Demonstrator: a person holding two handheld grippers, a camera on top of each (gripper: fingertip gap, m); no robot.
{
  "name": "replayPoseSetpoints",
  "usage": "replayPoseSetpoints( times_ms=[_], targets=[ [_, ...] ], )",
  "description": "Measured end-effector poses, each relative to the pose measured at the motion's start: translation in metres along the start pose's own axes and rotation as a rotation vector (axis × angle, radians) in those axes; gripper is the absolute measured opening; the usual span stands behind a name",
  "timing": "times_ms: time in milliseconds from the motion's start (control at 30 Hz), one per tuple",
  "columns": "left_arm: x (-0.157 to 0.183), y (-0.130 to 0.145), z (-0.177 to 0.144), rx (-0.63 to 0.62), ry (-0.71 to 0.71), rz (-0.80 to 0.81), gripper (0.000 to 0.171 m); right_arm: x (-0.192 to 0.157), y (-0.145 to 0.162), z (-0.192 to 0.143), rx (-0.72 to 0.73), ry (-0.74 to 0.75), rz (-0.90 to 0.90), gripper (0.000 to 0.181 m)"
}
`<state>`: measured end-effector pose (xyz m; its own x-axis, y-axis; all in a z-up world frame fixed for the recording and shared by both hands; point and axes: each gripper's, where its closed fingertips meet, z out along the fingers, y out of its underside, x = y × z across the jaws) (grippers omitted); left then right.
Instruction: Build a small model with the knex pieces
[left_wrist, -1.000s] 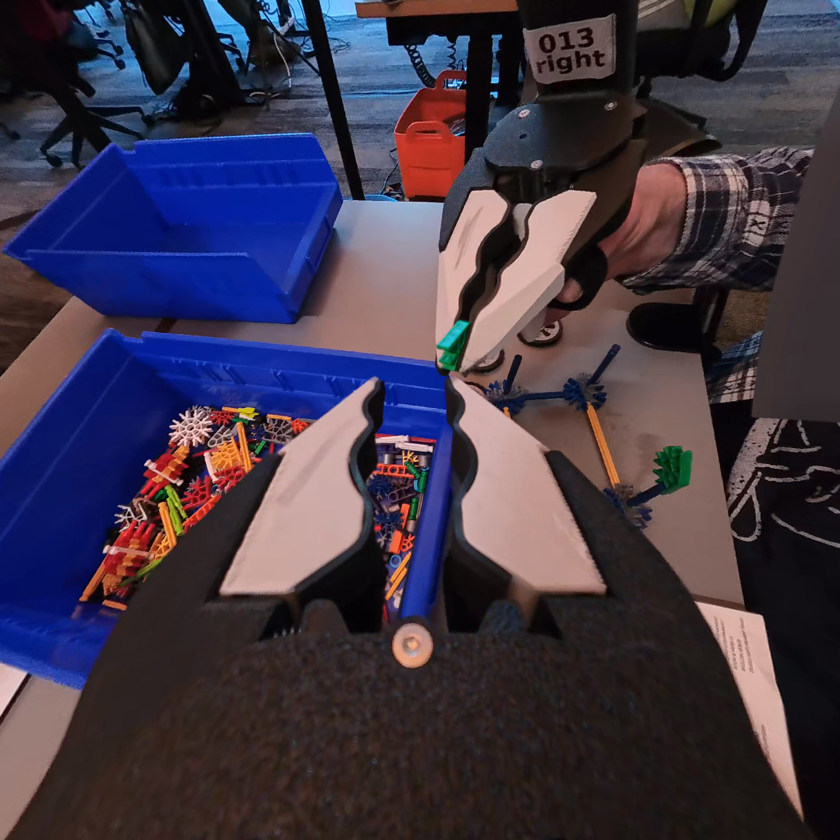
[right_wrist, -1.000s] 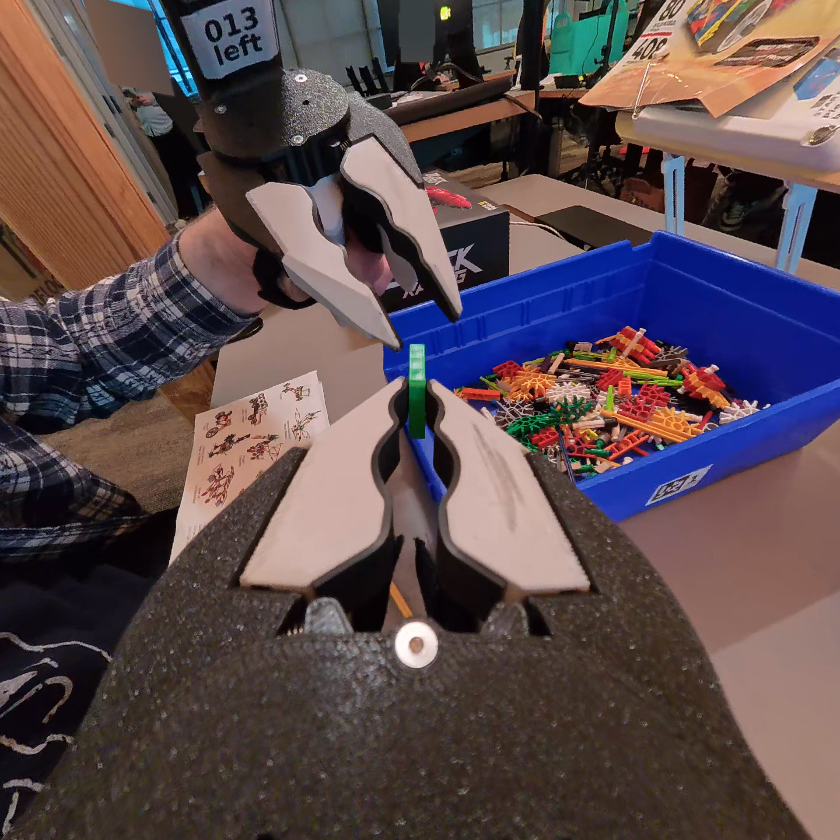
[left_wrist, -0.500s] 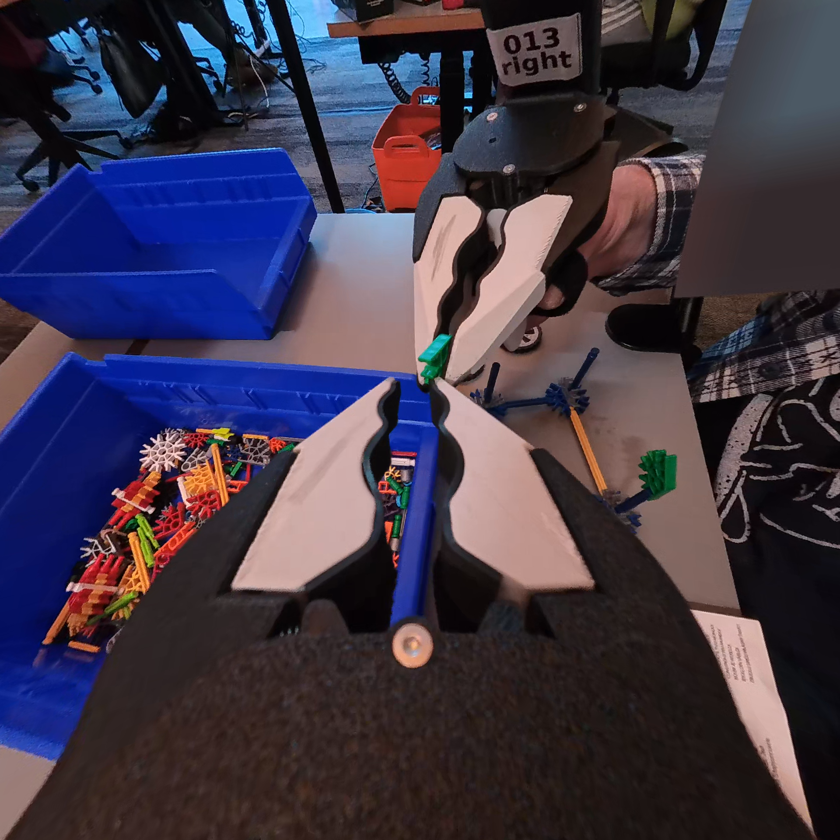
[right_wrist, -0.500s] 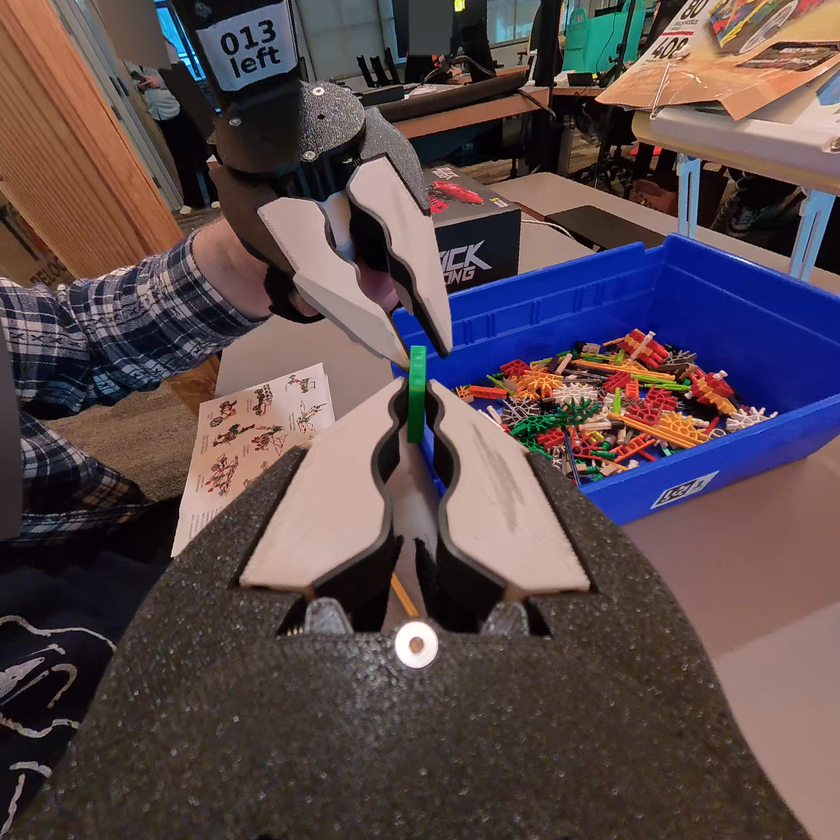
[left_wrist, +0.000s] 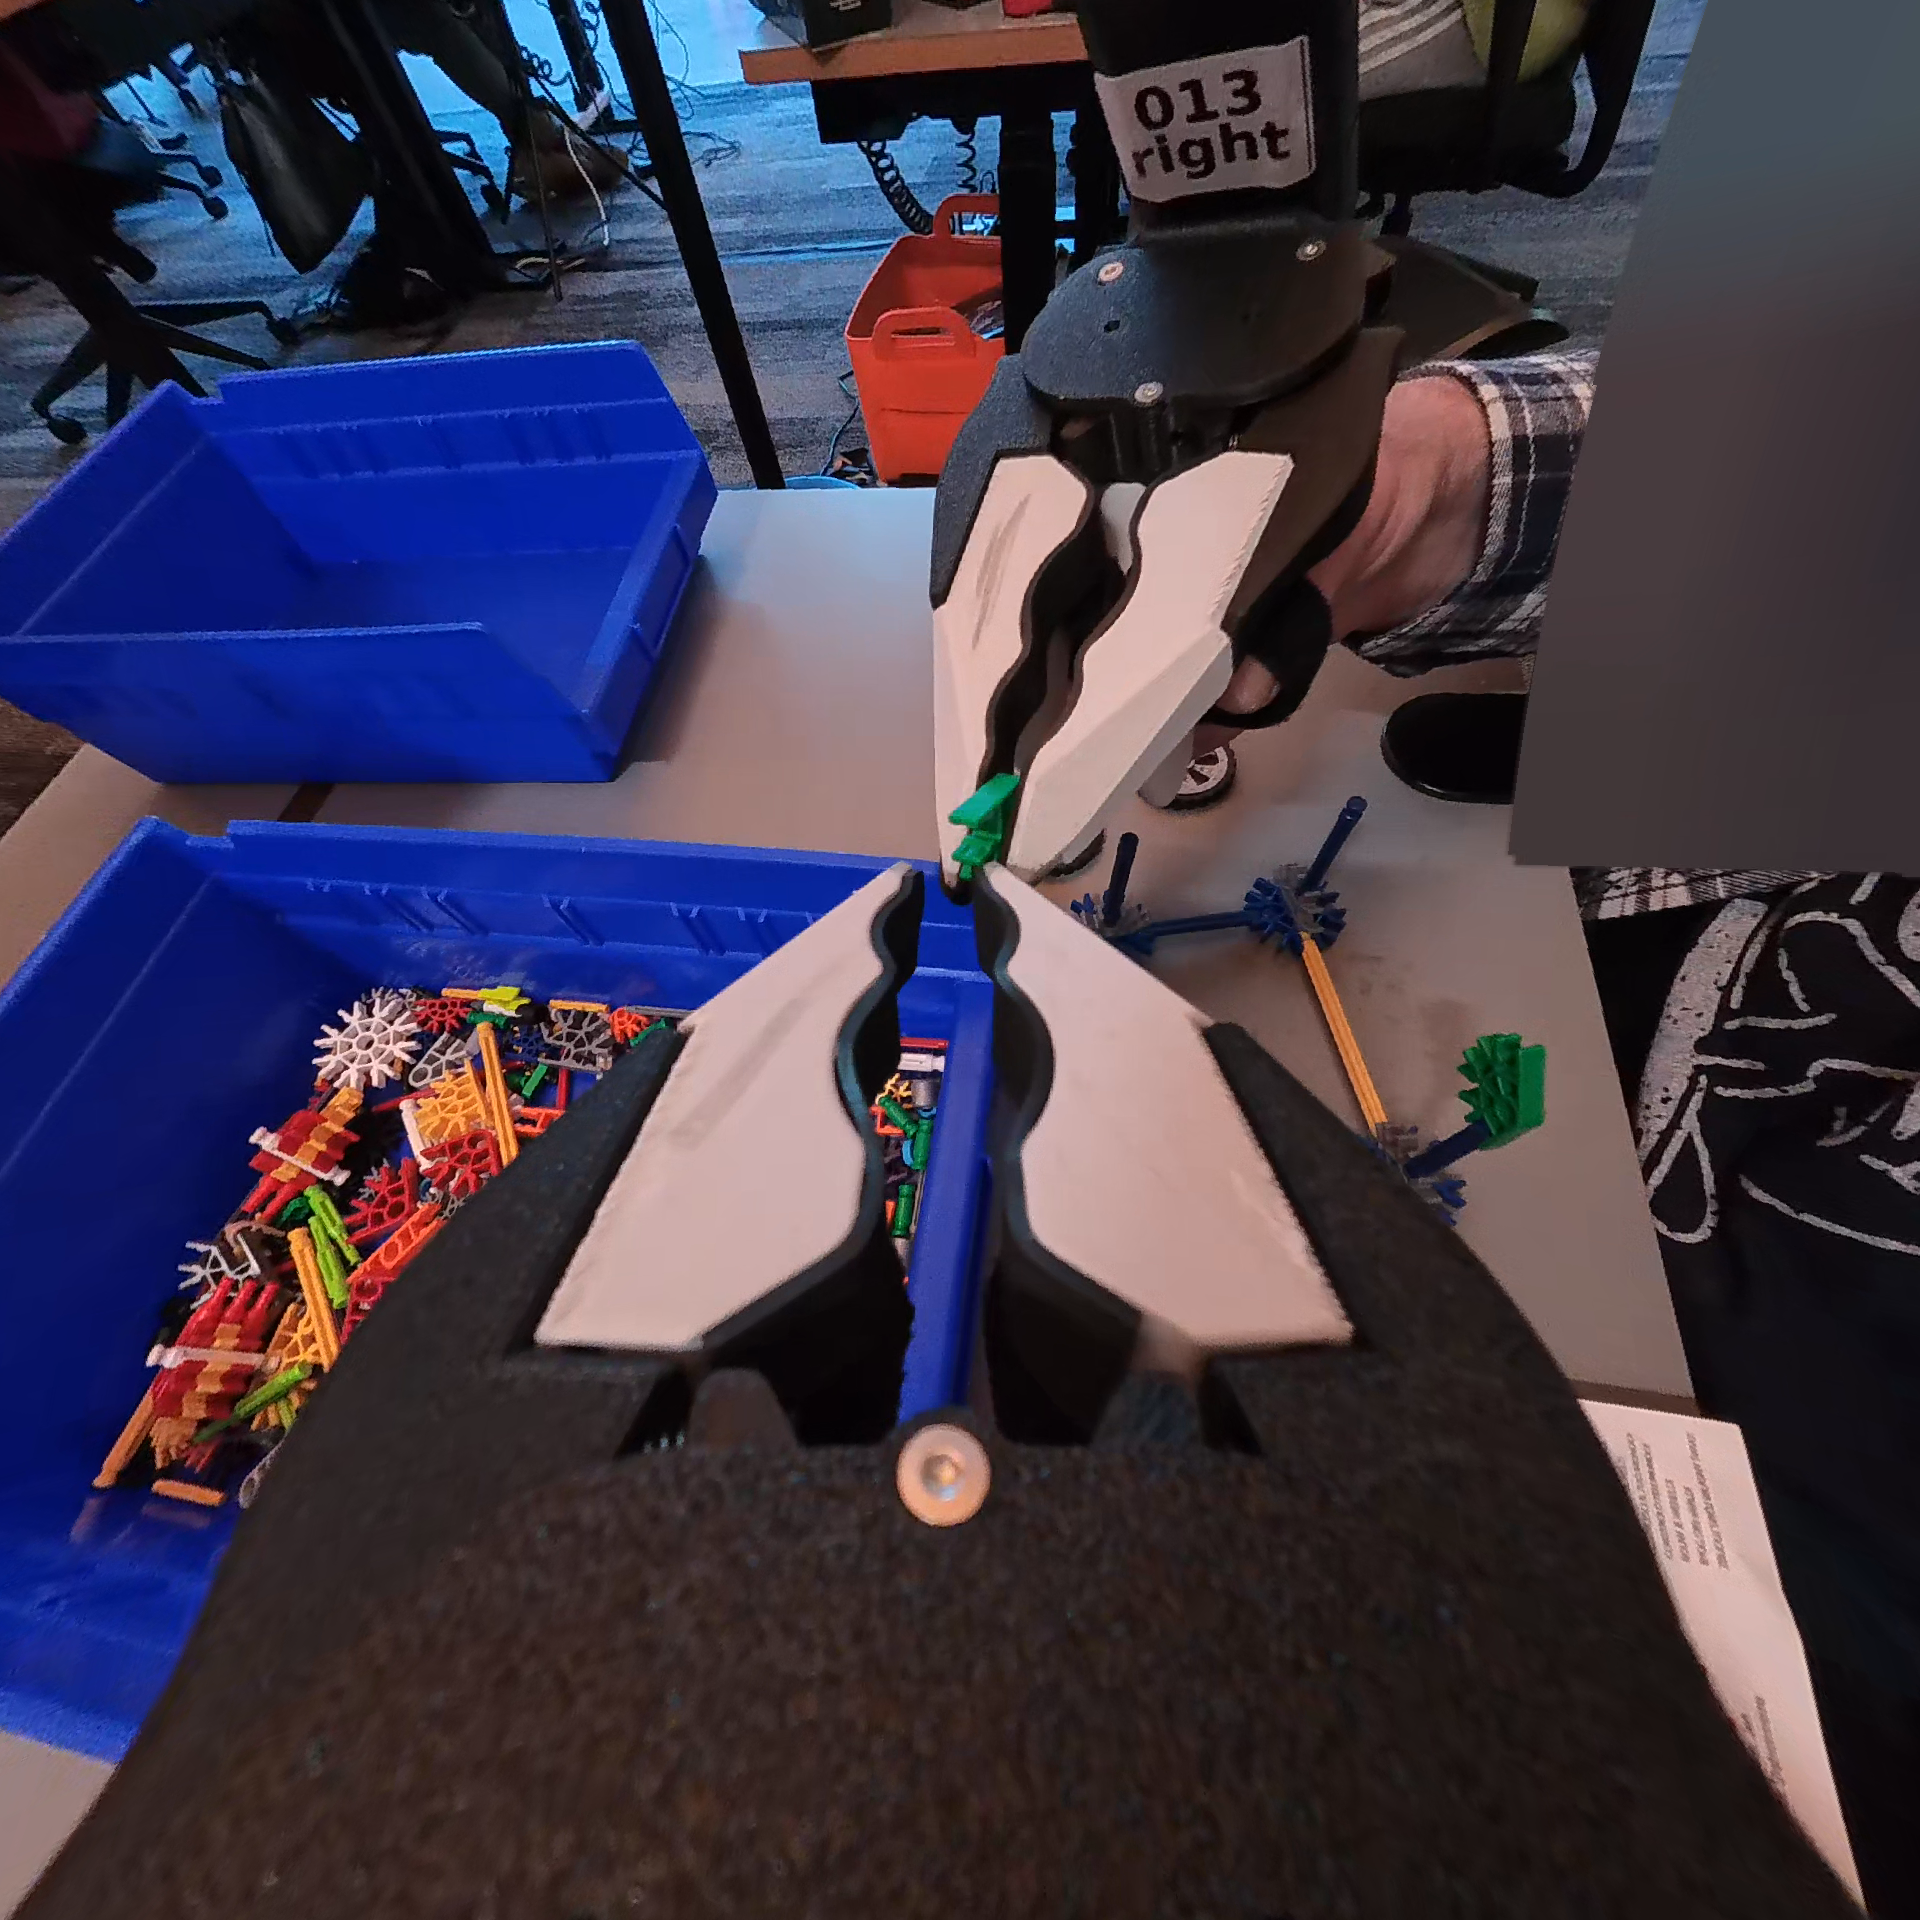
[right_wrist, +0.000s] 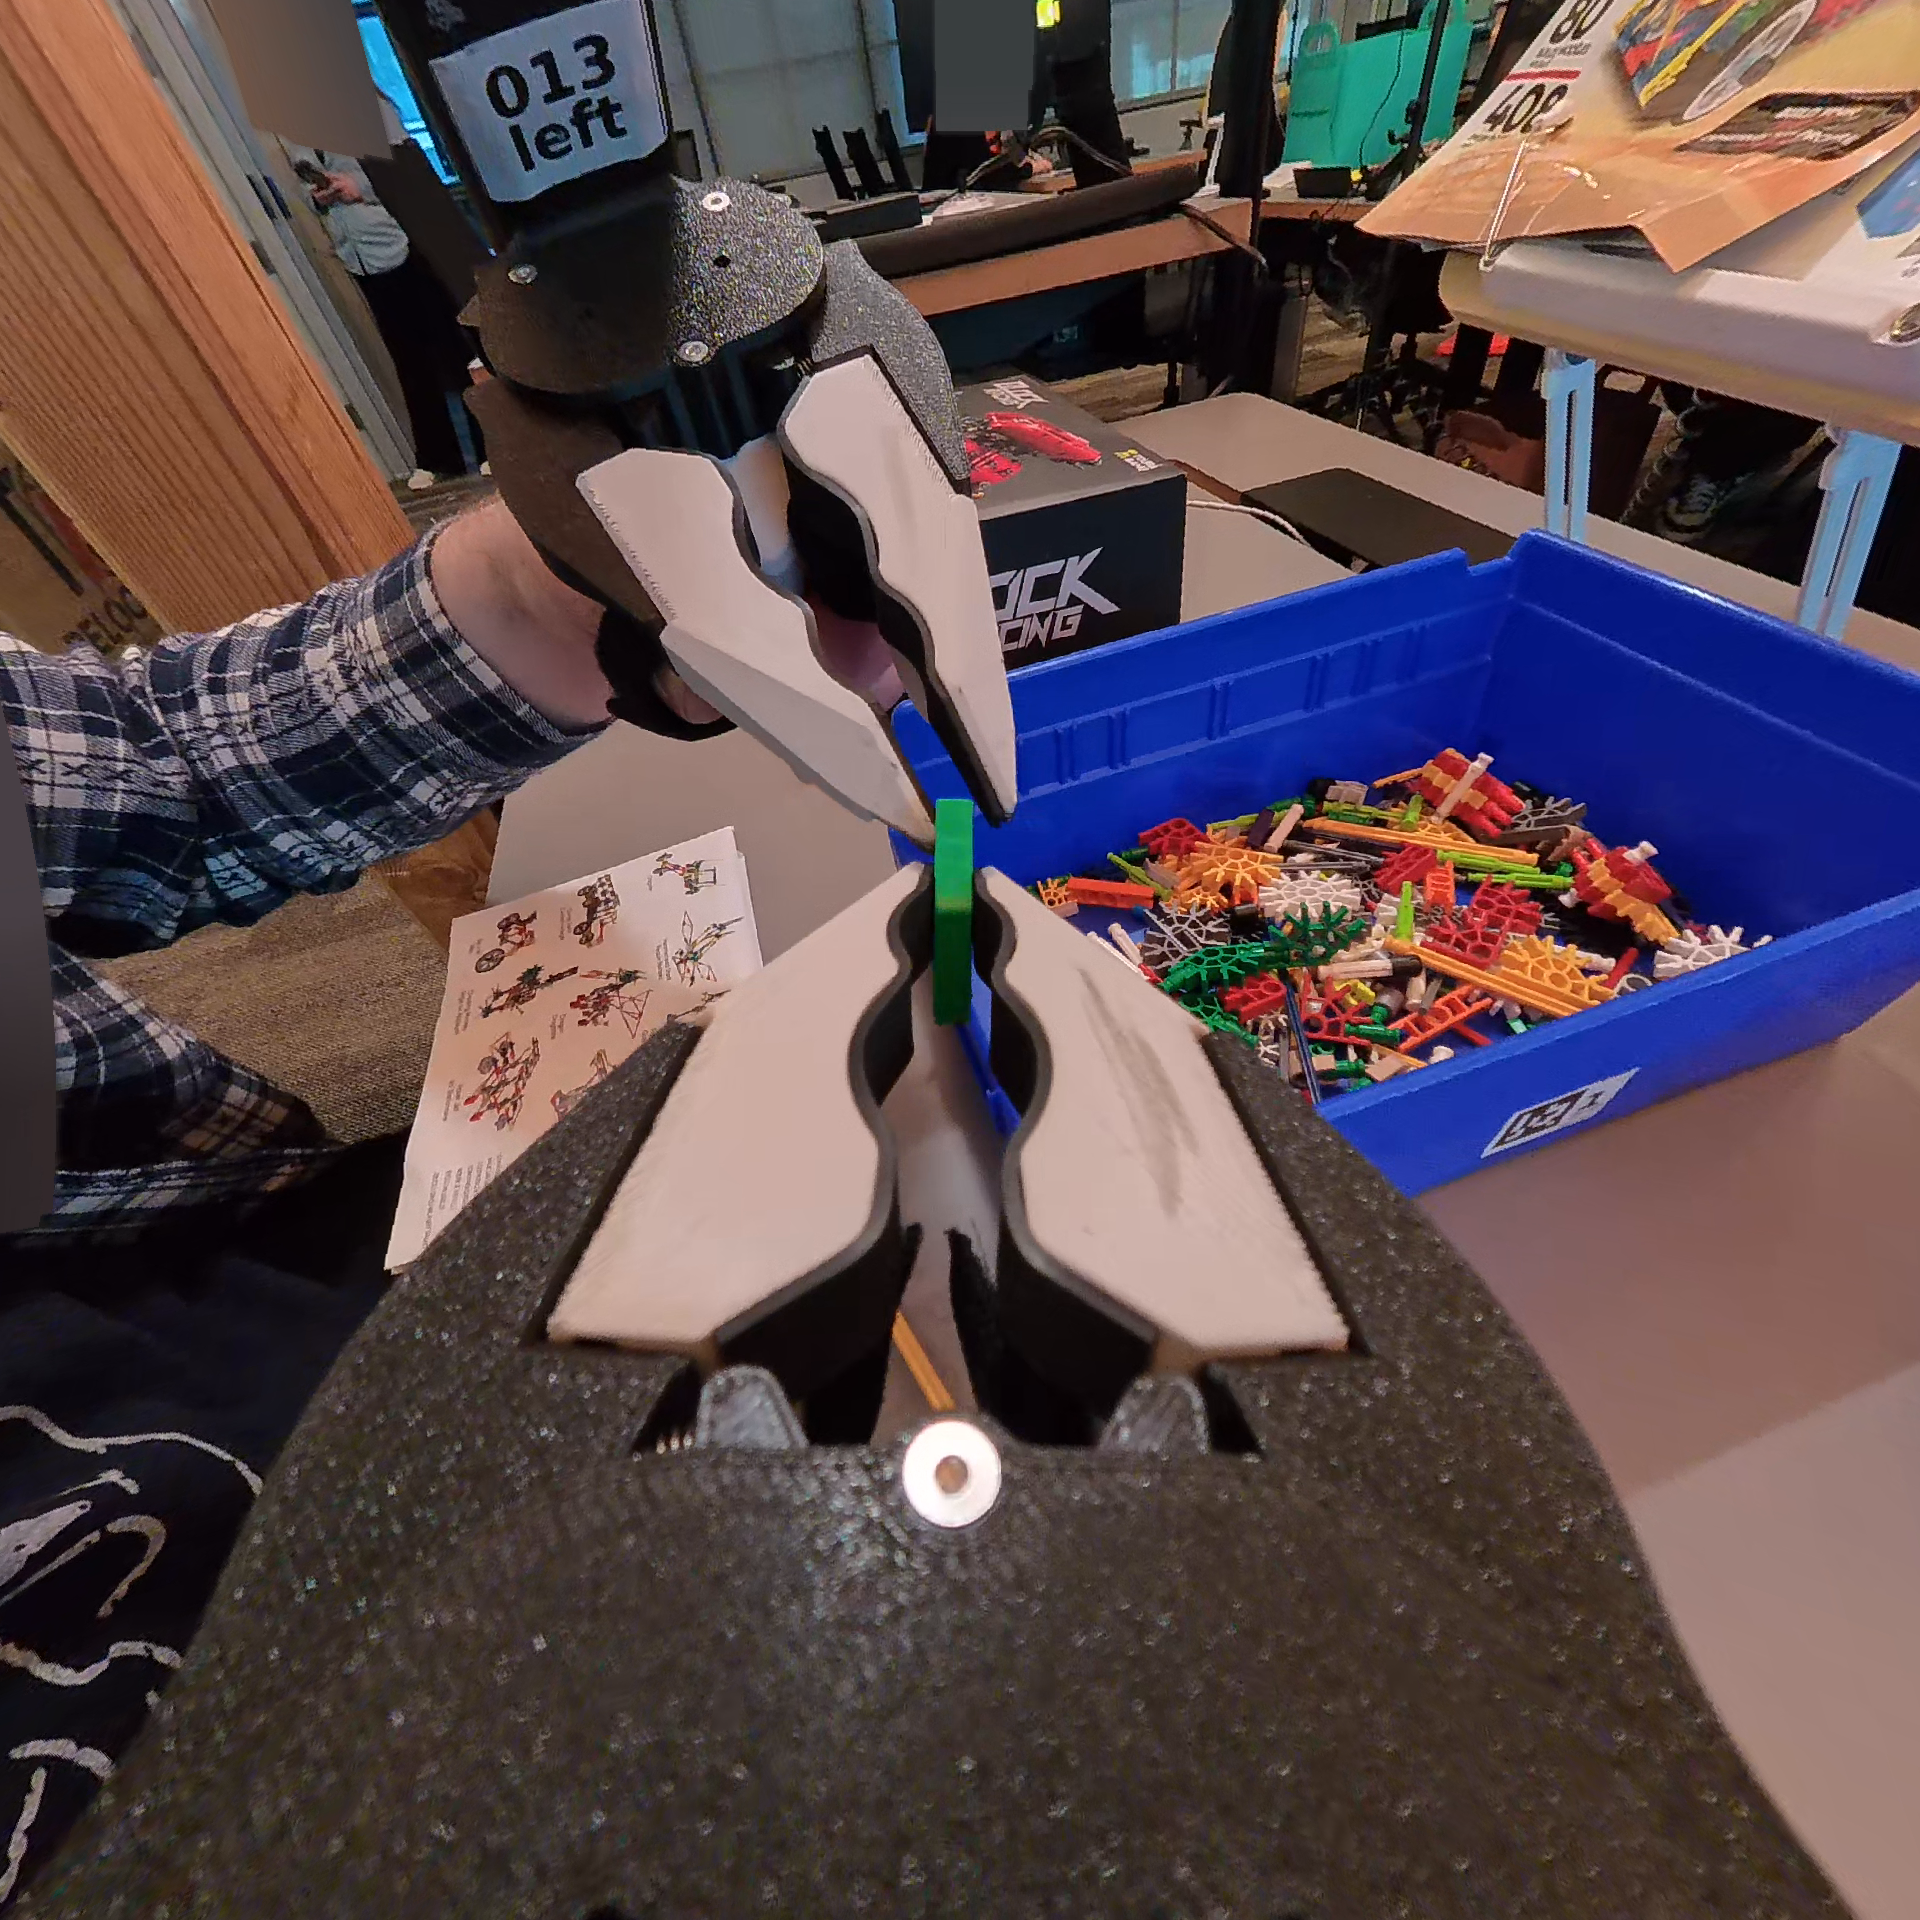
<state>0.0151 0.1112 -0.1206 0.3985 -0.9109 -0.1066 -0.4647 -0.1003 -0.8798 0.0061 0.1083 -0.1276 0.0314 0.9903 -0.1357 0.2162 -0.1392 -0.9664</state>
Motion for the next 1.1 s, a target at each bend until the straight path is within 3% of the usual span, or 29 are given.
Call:
replayPoseSetpoints(
  times_ms=[400, 567, 700, 933, 1100],
  targets=[
    [0.001, 0.003, -0.001, -0.012, -0.008, 0.008, 0.01, -0.001, 0.002, 0.001, -0.004, -0.006, -0.004, 0.005],
    [0.003, 0.012, -0.017, -0.023, -0.073, 0.024, 0.012, -0.001, 0.002, -0.002, 0.005, -0.011, -0.008, 0.005],
    [0.016, 0.038, -0.032, -0.043, -0.073, 0.002, 0.014, 0.002, 0.004, -0.002, 0.004, -0.006, 0.0, 0.005],
    [0.042, 0.092, -0.083, 0.045, -0.052, -0.174, 0.014, 0.011, 0.014, 0.001, -0.018, 0.009, 0.016, 0.005],
    [0.066, 0.12, -0.093, 0.066, -0.043, -0.224, 0.013, 0.014, 0.022, 0.004, -0.033, 0.009, 0.017, 0.005]
  ],
)
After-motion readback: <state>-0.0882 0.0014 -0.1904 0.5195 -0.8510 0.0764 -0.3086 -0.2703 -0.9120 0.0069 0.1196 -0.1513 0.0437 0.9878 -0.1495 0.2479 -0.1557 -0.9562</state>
